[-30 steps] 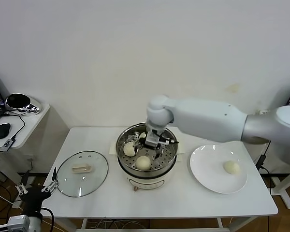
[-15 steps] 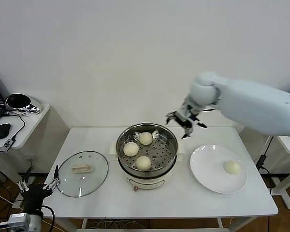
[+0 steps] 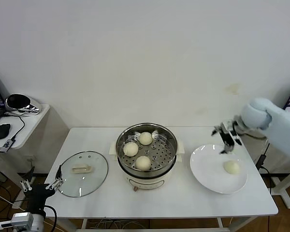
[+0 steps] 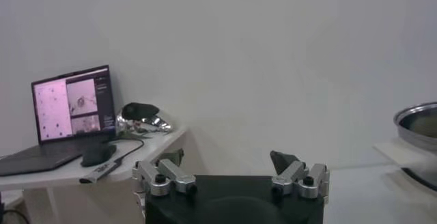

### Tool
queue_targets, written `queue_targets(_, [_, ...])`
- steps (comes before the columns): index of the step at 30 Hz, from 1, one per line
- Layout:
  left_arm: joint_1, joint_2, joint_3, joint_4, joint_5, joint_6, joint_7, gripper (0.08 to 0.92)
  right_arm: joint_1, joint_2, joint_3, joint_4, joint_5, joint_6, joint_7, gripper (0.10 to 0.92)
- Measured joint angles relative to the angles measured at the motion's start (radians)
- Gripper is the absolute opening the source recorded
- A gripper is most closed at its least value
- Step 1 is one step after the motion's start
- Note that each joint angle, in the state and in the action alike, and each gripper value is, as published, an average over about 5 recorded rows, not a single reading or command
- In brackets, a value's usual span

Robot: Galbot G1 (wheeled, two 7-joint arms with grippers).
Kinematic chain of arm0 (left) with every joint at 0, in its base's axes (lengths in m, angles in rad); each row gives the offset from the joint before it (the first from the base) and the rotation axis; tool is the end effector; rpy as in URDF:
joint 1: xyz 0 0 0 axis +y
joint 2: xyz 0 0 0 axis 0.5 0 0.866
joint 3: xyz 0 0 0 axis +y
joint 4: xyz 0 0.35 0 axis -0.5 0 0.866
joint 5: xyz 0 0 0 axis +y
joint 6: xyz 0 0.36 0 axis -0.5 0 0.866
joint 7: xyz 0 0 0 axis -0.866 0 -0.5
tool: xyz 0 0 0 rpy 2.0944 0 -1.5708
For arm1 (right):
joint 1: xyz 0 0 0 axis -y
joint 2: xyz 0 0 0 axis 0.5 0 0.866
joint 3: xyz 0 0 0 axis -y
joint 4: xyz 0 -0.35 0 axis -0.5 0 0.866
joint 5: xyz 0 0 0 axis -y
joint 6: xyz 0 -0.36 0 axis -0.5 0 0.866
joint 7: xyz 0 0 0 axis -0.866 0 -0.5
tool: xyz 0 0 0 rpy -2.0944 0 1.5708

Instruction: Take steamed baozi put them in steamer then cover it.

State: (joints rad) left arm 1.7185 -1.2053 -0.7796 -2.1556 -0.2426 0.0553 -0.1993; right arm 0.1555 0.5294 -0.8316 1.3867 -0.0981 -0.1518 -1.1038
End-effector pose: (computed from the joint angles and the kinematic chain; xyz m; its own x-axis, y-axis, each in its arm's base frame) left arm 0.1564 0.1251 -0.2700 -0.9775 -0.2047 0.0518 -0.1894 0.9584 0.2133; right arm 0.5016 -0.1844 -0.1123 -0.3055 -0.0951 0.9474 -0.9358 -0.1540 -0.3172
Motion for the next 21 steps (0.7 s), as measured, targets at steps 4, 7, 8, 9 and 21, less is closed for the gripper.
queue_targets(4, [0.005, 0.002, -0.003, 0.002, 0.001, 0.0, 0.0, 0.823, -0.111, -0.015, 0.095, -0.029, -0.046, -0.009, 0.001, 0.823])
queue_targets(7, [0.01, -0.001, -0.005, 0.002, 0.003, 0.001, 0.0, 0.823, -0.181, -0.014, 0.154, -0.055, -0.078, -0.012, 0.002, 0.823])
queue_targets(8, [0.012, -0.002, -0.005, 0.002, 0.004, 0.001, 0.0, 0.823, -0.201, -0.012, 0.172, -0.064, -0.089, -0.012, 0.002, 0.823])
queue_targets(9, [0.014, -0.003, -0.006, 0.001, 0.004, 0.001, 0.0, 0.823, -0.22, -0.009, 0.189, -0.074, -0.099, -0.012, 0.003, 0.823])
queue_targets(21, [0.019, -0.007, -0.011, 0.0, 0.005, 0.001, 0.0, 0.823, -0.349, 0.071, 0.319, -0.215, -0.2, -0.011, 0.014, 0.823])
